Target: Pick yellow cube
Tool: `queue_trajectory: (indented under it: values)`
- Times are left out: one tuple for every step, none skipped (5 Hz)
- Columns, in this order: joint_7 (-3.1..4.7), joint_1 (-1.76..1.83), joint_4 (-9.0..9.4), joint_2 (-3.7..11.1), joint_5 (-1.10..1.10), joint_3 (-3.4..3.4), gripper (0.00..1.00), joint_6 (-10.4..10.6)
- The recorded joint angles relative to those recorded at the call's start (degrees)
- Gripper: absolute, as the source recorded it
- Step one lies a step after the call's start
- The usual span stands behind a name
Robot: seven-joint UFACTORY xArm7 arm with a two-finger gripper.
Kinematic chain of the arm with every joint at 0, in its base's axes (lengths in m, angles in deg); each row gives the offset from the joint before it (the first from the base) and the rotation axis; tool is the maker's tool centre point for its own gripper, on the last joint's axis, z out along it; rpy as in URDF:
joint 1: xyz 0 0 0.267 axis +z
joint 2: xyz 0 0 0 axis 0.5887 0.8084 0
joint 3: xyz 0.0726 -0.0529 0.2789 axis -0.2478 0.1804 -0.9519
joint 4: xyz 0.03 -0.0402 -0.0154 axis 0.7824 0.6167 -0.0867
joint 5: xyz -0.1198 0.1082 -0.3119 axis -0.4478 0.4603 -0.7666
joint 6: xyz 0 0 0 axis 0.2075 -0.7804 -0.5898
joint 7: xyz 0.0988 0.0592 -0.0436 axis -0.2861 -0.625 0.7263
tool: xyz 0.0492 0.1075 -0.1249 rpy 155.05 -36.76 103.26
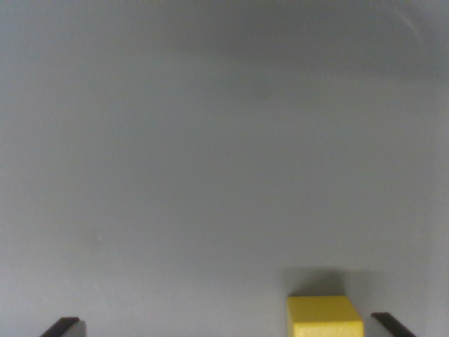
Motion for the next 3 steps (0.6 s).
queue_trajectory:
  values:
    - [1.29,-0.51,2.20,0.84,0.30,0.47,0.00,2.7]
    - [1.29,-0.51,2.20,0.84,0.30,0.47,0.00,2.7]
    - [2.57,-1.01,4.37,1.68,0.60,0.94,0.00,5.4]
